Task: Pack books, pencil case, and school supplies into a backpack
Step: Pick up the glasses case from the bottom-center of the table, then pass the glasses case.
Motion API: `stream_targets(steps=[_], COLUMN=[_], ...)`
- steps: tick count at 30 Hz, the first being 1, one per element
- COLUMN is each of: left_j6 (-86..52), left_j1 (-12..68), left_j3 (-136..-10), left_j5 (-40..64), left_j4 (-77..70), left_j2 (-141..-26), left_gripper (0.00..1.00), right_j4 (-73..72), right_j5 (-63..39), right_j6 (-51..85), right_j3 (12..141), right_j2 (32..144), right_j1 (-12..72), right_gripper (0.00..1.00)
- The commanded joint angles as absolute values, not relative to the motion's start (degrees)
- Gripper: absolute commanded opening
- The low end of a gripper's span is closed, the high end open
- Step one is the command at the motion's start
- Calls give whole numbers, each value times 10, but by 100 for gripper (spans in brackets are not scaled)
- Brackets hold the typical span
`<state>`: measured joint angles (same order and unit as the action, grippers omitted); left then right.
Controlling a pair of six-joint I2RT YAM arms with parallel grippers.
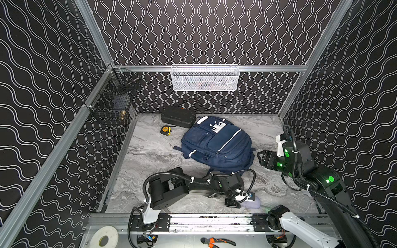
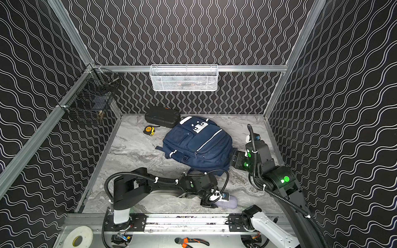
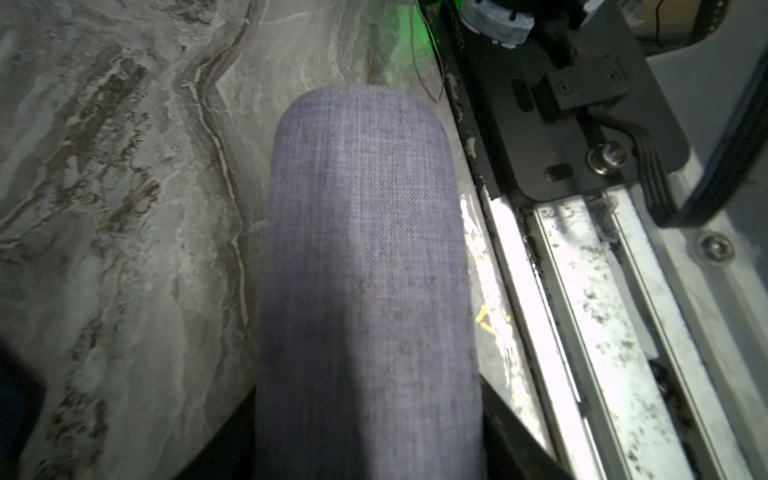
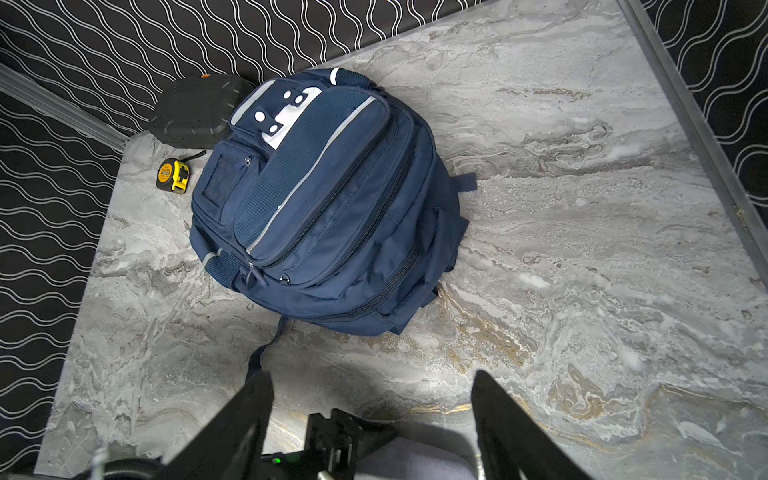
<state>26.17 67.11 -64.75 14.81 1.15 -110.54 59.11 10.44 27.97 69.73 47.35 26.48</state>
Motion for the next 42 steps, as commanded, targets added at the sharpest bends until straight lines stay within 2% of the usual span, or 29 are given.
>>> stream_targets(steps=[1, 9, 17, 23, 31, 36, 42], left_j6=[240, 123, 0, -28, -12, -13, 0], left_j1=[661, 622, 614, 615, 615, 618, 618], left_j3=[-639, -590, -598, -648, -674, -662, -664], left_j5=[155, 92, -59, -122, -106, -115, -120], left_j4=[-4, -97, -194, -224, -228, -247, -257], left_j2=[-1070, -924, -800, -770, -764, -760, -770], left_gripper=[49, 48, 47, 44, 43, 44, 47], right_j4=[565, 519, 345, 213, 178, 141, 100], right_j5=[116, 102, -81, -161, -243, -281, -285], right_j6=[273, 226, 174, 192, 204, 246, 289], right_j3=[700, 755, 766, 719, 713, 682, 647], right_j2=[471, 485, 467, 448, 486, 491, 483], right_j1=[264, 265, 265, 264, 265, 264, 264], right_gripper=[76, 75, 73, 73, 74, 62, 35])
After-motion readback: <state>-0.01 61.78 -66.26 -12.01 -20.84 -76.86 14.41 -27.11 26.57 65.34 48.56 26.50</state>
